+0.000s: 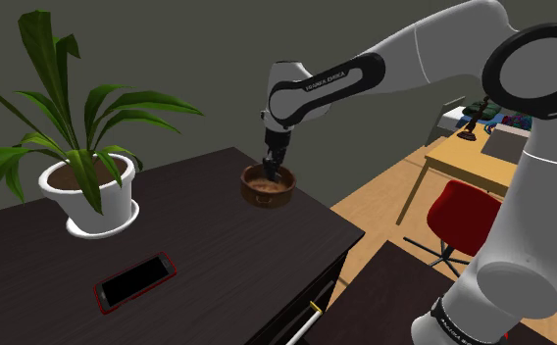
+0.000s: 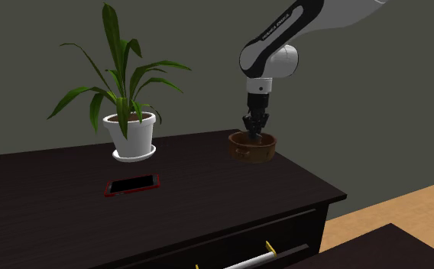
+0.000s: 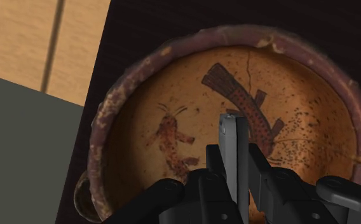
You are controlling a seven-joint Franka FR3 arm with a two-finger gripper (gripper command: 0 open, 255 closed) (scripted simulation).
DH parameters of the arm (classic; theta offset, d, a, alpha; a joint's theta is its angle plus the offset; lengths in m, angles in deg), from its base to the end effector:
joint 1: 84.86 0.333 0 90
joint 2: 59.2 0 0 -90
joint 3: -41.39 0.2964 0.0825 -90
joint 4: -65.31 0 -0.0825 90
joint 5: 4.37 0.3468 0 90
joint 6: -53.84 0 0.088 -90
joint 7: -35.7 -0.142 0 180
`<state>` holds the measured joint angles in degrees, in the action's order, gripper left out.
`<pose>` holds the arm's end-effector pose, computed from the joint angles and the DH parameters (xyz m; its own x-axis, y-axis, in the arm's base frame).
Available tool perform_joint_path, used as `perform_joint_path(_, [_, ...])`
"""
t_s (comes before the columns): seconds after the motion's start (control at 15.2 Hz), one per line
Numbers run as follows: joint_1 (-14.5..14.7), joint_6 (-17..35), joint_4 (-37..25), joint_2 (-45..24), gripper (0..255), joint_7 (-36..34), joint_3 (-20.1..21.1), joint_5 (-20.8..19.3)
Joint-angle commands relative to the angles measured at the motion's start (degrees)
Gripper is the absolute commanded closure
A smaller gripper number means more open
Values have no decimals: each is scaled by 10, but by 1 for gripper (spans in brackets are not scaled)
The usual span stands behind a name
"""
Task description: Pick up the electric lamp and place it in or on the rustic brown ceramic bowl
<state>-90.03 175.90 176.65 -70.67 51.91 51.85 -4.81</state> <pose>0.5599 0.0488 0.3472 0.9301 0.3672 -0.0010 0.3670 -0.9297 -0.0312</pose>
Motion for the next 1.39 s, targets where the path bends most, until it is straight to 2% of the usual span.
perform_joint_path(0.0, [0,5,2,-3,255,0,0,-1])
perform_joint_path(0.4, [0,5,2,-3,255,0,0,-1])
perform_joint_path(0.46, [0,5,2,-3,0,0,0,-1])
perform_joint_path(0.79, [0,5,2,-3,0,0,0,-1])
perform_joint_path(1.06, [-2,-62,-39,24,0,4,0,5])
perform_joint_path(1.32, [-2,-62,-39,24,0,4,0,5])
